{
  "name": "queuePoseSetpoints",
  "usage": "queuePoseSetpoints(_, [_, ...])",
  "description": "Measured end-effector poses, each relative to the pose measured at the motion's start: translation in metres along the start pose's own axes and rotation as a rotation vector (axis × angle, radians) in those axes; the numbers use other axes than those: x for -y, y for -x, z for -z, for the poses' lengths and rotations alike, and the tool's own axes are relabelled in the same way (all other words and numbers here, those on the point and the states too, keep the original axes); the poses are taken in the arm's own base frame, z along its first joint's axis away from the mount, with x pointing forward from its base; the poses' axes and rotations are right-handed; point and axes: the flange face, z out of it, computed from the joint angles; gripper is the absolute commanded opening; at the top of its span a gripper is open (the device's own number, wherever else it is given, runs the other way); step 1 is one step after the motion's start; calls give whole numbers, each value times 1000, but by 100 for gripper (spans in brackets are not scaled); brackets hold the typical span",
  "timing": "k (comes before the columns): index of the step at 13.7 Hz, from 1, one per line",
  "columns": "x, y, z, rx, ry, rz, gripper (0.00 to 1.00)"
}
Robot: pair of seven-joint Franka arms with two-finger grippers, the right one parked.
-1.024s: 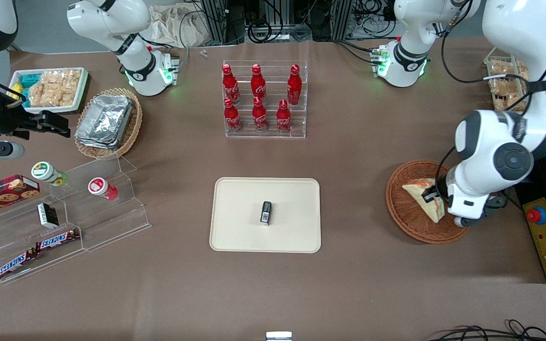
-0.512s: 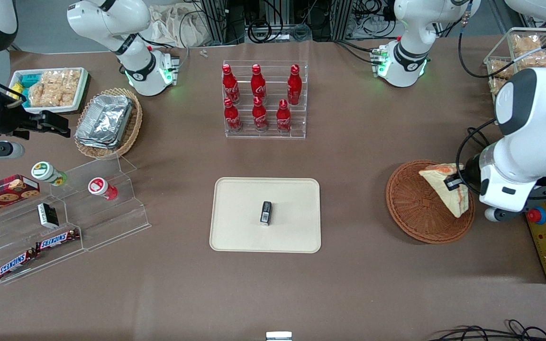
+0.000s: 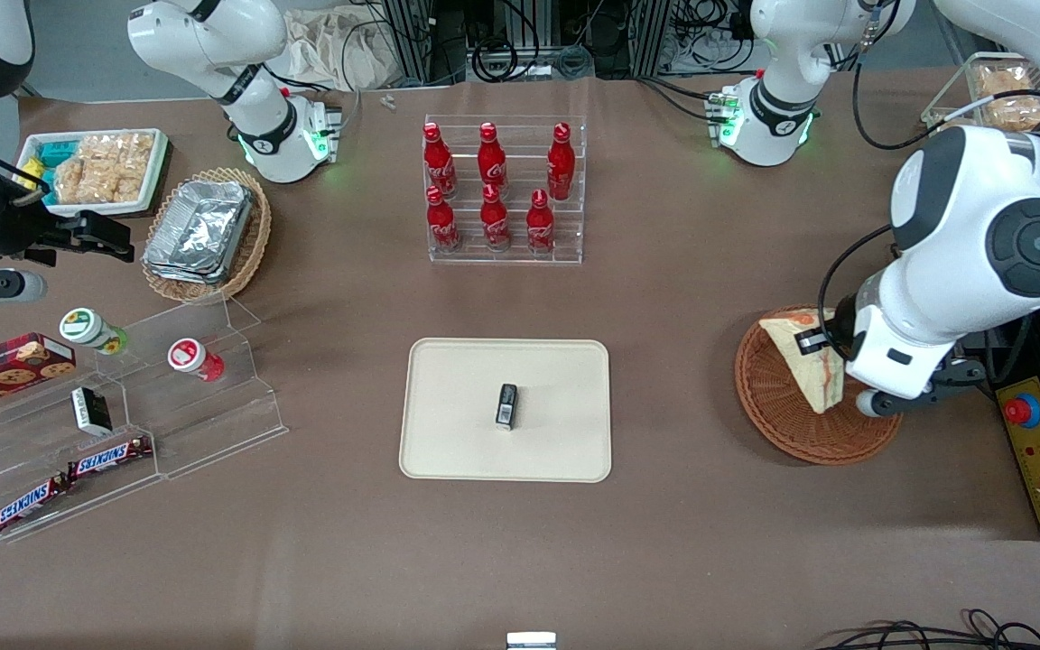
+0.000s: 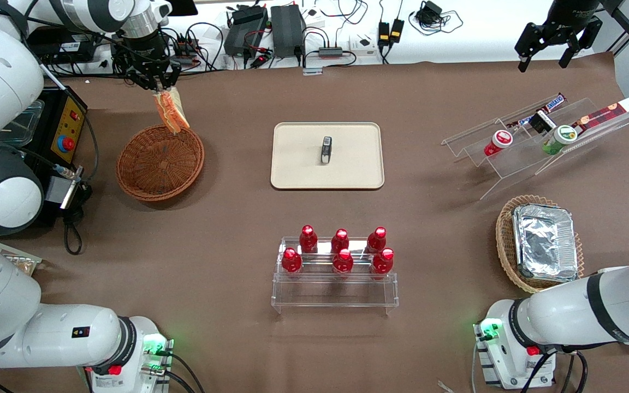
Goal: Place sandwich from basket to tray
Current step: 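Carry the sandwich over the cream tray beside the black box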
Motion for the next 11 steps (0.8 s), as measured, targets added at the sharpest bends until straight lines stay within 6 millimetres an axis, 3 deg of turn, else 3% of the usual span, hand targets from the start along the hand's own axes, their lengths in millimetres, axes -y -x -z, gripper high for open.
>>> queuePoseSetpoints(5, [-73, 23, 0, -70, 68, -149, 1])
queuePoseSetpoints(9, [-155, 48, -43, -153, 22, -263, 2])
queuePoseSetpoints(11, [-180, 52, -65, -181, 43, -267, 2])
